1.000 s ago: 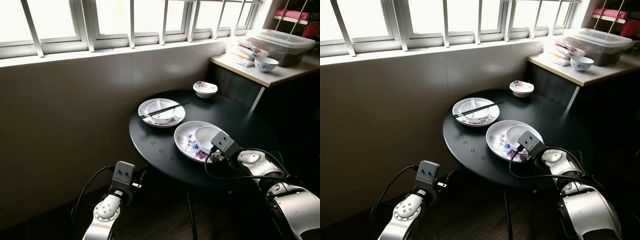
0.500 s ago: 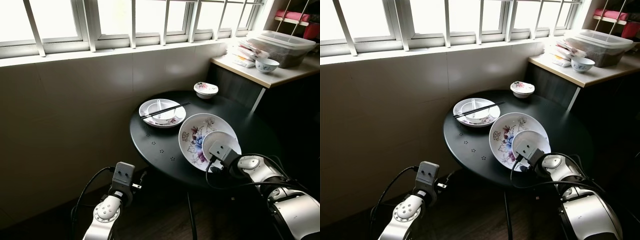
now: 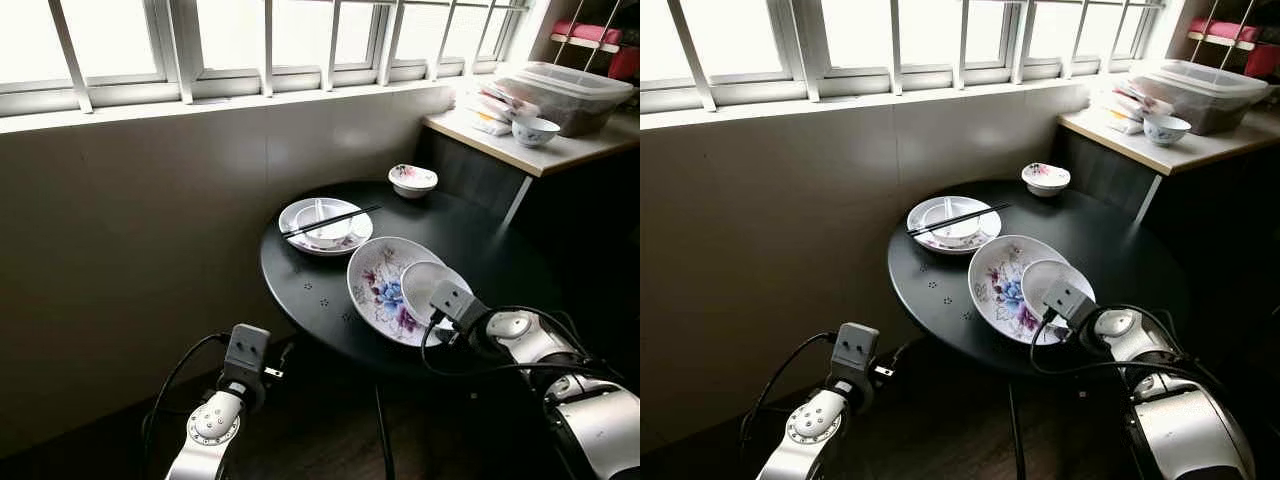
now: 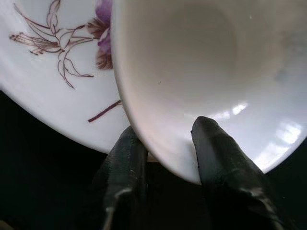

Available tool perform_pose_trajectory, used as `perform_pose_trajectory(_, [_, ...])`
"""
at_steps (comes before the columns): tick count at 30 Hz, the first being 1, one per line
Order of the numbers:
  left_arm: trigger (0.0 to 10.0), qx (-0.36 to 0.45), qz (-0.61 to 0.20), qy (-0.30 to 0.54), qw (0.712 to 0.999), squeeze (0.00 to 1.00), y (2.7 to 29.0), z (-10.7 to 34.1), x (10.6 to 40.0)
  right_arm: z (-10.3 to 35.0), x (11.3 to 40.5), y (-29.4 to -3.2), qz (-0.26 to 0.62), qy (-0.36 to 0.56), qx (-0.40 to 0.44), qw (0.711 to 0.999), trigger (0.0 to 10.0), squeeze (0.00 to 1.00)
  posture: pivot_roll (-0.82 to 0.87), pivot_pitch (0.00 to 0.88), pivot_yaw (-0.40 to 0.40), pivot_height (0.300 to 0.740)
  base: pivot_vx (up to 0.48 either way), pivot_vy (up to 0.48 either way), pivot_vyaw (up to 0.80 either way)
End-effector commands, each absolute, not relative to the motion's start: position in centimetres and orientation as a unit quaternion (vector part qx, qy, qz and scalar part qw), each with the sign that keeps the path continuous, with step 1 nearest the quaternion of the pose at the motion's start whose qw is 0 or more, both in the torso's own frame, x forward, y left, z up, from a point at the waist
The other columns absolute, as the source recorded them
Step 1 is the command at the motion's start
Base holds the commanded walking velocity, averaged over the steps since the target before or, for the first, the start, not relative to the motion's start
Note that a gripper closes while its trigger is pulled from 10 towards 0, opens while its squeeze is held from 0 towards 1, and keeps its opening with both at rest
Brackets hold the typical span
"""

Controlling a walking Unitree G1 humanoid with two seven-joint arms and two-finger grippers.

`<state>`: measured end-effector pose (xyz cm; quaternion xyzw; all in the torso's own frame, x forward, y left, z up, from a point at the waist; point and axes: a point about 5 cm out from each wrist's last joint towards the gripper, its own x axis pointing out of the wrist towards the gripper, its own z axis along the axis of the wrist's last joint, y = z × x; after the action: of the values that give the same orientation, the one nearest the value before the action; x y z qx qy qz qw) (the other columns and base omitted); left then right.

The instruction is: Kitchen organization

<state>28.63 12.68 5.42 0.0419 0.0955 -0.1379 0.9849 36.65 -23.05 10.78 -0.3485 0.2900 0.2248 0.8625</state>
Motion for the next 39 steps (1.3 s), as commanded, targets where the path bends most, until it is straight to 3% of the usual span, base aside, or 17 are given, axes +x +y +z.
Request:
perform_pose_trajectory(1, [10.0,0.036,-0.140,0.091,0.985,0.00,12.4,5.7,28.6,10.0,36.0,-23.8,0.221,0.314,-0.345,0.856,0.0,0.00,0.06,0.000,-0.062,0.740,0.000,0.000,0.00])
perform_pose_trajectory(12, [10.0,0.036,-0.140,0.092,0.985,0.00,12.5,5.7,28.6,11.6,37.1,-23.5,0.205,0.281,-0.390,0.853,0.0,0.00,0.06,0.000,-0.061,0.740,0.000,0.000,0.00])
perform_pose_trajectory(21, [10.0,0.035,-0.139,0.091,0.985,0.00,12.5,5.7,28.7,14.0,38.3,-22.7,0.217,0.232,-0.484,0.815,0.0,0.00,0.06,0.000,-0.062,0.740,0.000,0.000,0.00])
perform_pose_trajectory(29, [10.0,0.033,-0.139,0.090,0.986,0.00,12.4,5.7,28.8,14.5,38.6,-21.8,0.244,0.213,-0.498,0.804,0.0,0.00,0.05,0.000,-0.065,0.740,0.000,0.000,0.00])
perform_pose_trajectory(34, [10.0,0.032,-0.139,0.090,0.986,0.00,12.3,5.7,28.8,15.4,39.0,-21.0,0.247,0.173,-0.506,0.808,0.0,0.00,0.05,0.000,-0.066,0.740,0.000,0.000,0.00])
perform_pose_trajectory(39, [10.0,0.027,-0.135,0.085,0.987,0.00,12.4,5.9,28.8,18.1,39.8,-18.2,0.243,0.035,-0.463,0.852,0.0,0.00,0.05,0.000,-0.068,0.740,0.000,0.000,0.00])
